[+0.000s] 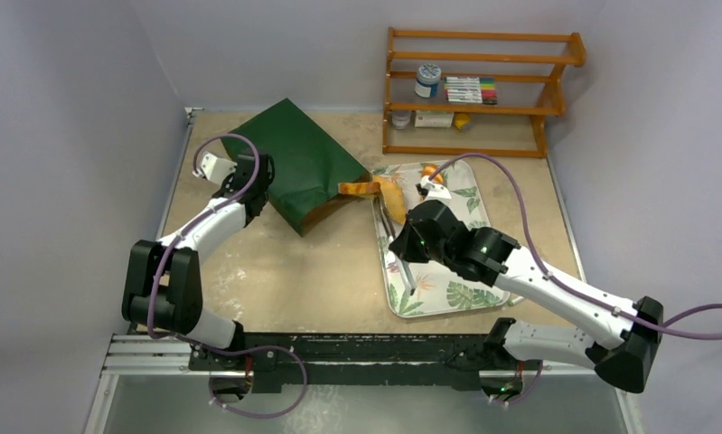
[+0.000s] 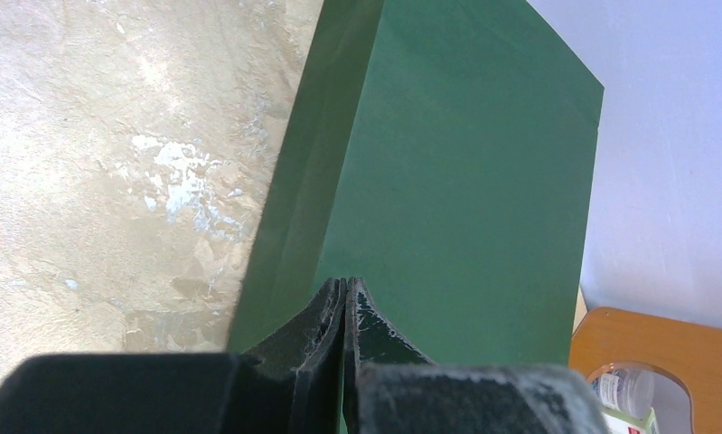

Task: Take the fake bread out of the paper bag
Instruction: Place the fake bread in the container.

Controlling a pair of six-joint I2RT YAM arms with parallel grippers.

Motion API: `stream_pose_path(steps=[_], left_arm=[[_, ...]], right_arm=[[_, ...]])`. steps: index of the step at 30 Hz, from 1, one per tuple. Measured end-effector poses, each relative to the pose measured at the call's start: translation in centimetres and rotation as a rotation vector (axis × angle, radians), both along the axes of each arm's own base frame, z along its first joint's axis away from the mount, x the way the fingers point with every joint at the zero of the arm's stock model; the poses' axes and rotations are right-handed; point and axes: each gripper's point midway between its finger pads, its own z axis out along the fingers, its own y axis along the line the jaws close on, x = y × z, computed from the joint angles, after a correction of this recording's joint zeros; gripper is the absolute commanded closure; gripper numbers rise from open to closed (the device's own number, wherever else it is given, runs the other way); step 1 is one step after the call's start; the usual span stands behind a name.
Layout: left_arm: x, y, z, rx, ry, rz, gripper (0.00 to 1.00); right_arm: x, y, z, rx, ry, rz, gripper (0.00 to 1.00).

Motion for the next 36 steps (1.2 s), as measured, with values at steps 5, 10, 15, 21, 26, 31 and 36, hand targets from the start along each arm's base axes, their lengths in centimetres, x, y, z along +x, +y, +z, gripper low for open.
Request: stream_pose_path(steps=[5, 10, 15, 21, 26, 31, 36], left_arm=[[0.0, 0.0, -0.1, 0.001, 0.002, 0.0, 1.0], [0.0, 0.0, -0.1, 0.001, 0.004, -0.001, 1.0], [-0.1, 0.0, -0.1, 0.009, 0.007, -0.007, 1.0], [-0.2, 0.1, -0.2, 0.02, 0.019, -0.018, 1.0], [-0.2, 0.2, -0.2, 0.024, 0.024, -0.029, 1.0], [-0.2, 0.3, -0.1, 0.025, 0.027, -0.034, 1.0], [-0.4, 0.3, -0.2, 0.027, 0.037, -0.039, 1.0]], right_arm=[[-0.5, -1.9, 0.5, -0.003, 0.006, -0.073, 1.0], [-0.5, -3.9, 0.7, -0.021, 0.002, -0.163, 1.0], [0.4, -5.3, 0.8, -0.027, 0.0, -0.265, 1.0], [2.2, -7.7, 0.9, -0.036, -0.023, -0.402, 1.0], [3.9, -10.3, 1.1, -0.052, -0.046, -0.513, 1.0], [5.7, -12.2, 1.6, -0.049, -0.081, -0.596, 1.0], [7.6, -13.7, 0.7, -0.06, -0.102, -0.653, 1.0]])
